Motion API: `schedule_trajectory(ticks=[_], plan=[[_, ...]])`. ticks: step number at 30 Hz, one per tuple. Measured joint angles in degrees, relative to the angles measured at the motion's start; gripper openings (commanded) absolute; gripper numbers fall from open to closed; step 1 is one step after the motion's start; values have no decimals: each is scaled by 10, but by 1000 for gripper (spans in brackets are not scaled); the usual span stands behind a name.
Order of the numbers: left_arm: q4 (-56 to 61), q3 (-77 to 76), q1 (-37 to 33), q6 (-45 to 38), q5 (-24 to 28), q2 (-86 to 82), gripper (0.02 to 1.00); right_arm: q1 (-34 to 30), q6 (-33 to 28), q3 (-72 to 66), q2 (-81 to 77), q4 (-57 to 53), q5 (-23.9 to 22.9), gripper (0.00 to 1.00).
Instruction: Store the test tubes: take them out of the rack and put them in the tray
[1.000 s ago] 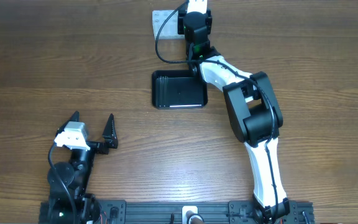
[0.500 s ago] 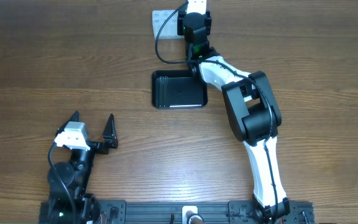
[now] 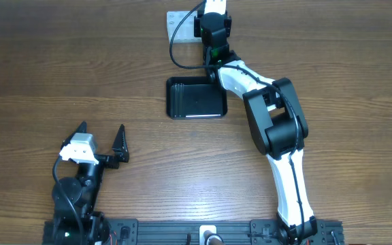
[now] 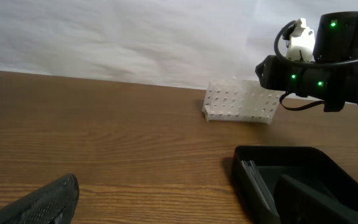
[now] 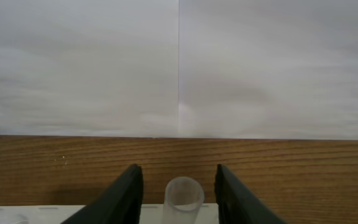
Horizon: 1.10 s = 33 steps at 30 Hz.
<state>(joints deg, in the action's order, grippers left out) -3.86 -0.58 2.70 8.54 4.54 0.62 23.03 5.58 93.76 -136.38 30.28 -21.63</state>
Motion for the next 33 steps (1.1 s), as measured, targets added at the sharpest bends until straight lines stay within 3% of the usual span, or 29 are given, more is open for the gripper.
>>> schedule_trajectory(ticks=[33], plan=[[0, 0, 0, 0, 0, 0, 998, 0, 0, 0, 0, -5, 0, 237]])
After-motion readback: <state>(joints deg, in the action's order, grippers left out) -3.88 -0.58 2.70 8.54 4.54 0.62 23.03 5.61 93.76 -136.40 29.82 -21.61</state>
